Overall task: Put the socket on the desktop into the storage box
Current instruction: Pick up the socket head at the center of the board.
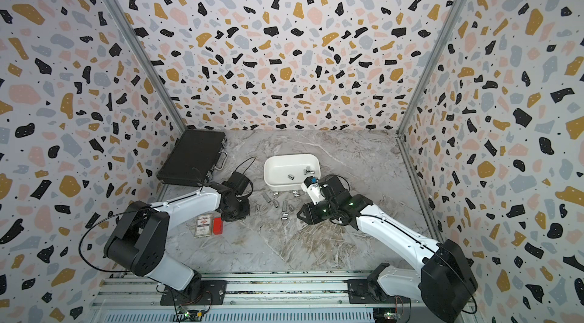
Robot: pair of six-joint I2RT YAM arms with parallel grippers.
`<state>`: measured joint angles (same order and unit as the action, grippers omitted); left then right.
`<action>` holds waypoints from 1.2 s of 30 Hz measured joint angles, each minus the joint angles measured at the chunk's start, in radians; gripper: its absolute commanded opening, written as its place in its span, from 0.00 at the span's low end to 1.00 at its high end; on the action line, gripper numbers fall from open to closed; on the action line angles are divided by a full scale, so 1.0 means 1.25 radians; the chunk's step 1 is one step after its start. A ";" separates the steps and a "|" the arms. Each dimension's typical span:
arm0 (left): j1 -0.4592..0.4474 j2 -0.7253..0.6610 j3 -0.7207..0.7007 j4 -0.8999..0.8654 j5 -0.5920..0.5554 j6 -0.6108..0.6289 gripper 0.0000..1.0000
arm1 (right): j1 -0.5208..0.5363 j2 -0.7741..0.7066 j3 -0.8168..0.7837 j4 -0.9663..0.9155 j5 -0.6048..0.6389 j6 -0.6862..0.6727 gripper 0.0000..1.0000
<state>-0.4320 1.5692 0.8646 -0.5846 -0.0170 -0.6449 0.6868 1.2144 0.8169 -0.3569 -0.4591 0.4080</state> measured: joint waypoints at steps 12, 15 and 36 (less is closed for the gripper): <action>-0.002 -0.001 0.041 -0.020 0.016 0.000 0.00 | 0.000 0.012 0.000 0.000 0.016 0.028 0.37; -0.007 -0.001 0.080 -0.023 0.019 0.000 0.00 | 0.000 0.023 0.002 -0.002 0.030 0.036 0.37; -0.063 0.179 0.435 -0.092 0.036 0.016 0.00 | -0.049 0.061 0.070 -0.050 0.108 0.083 0.37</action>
<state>-0.5110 1.7935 1.4078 -0.6998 0.0284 -0.6254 0.6250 1.2903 0.9047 -0.4198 -0.3241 0.5114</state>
